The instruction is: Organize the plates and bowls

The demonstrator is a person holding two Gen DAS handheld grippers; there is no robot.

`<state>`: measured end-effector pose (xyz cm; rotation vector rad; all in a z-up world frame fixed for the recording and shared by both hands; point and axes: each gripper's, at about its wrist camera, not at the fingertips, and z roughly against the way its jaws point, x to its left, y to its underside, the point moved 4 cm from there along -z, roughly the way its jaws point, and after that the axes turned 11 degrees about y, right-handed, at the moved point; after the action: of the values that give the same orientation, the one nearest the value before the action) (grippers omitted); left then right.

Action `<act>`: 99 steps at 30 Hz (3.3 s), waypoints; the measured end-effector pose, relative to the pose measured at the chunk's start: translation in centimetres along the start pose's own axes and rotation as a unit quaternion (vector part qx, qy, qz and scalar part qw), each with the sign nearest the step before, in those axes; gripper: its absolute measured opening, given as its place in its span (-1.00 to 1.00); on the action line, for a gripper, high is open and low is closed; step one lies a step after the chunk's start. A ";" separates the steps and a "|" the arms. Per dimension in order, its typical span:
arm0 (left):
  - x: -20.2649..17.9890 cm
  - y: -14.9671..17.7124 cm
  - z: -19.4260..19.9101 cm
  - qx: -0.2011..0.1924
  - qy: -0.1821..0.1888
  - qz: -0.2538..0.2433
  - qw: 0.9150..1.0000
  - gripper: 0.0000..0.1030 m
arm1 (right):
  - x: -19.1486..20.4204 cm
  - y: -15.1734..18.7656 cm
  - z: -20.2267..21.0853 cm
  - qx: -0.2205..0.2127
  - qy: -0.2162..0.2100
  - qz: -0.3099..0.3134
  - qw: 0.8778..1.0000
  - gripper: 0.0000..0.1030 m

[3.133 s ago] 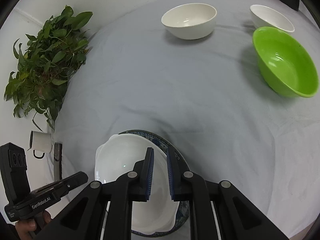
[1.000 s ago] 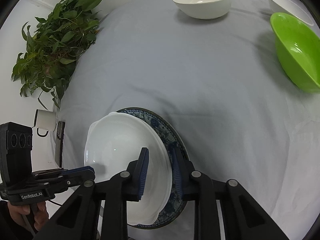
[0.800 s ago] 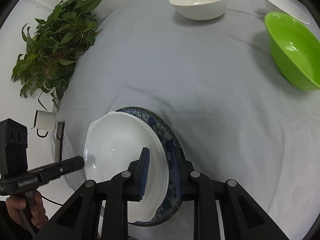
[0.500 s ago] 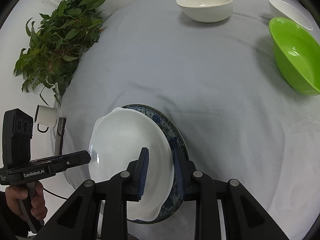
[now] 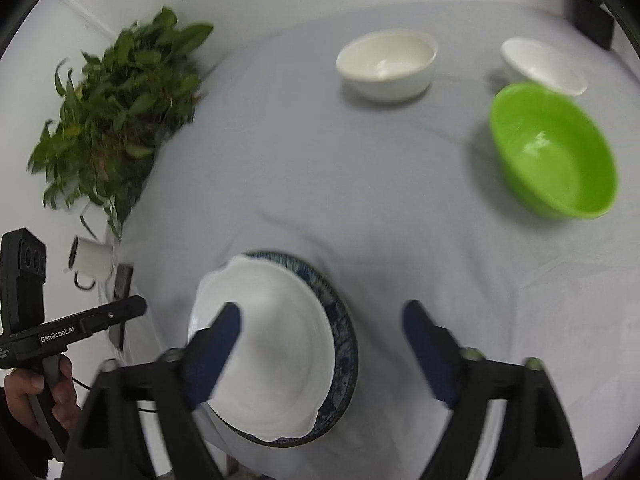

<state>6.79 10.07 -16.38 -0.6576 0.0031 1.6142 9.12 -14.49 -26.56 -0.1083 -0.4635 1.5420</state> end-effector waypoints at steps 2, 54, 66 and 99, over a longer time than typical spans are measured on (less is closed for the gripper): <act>-0.6 -1.2 1.8 -0.041 -0.005 -0.015 0.999 0.54 | -0.5 -0.6 1.5 -0.010 0.012 -0.006 1.000 0.79; -1.5 4.9 -1.1 -0.004 -0.047 0.135 0.990 0.52 | 1.3 1.6 -7.6 0.123 -0.062 0.091 0.986 -0.80; -6.6 1.3 -3.2 -0.013 -0.022 0.075 0.997 0.53 | -3.9 0.2 -1.5 0.054 -0.045 0.042 0.997 0.47; -23.0 -8.8 -26.2 0.111 0.090 -0.013 0.990 -0.82 | -24.4 -8.4 -3.1 0.018 0.100 -0.082 0.991 0.57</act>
<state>25.64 -19.20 -25.50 -0.6252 0.3015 1.4982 18.95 -37.93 -31.77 -0.1908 -0.2772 1.3620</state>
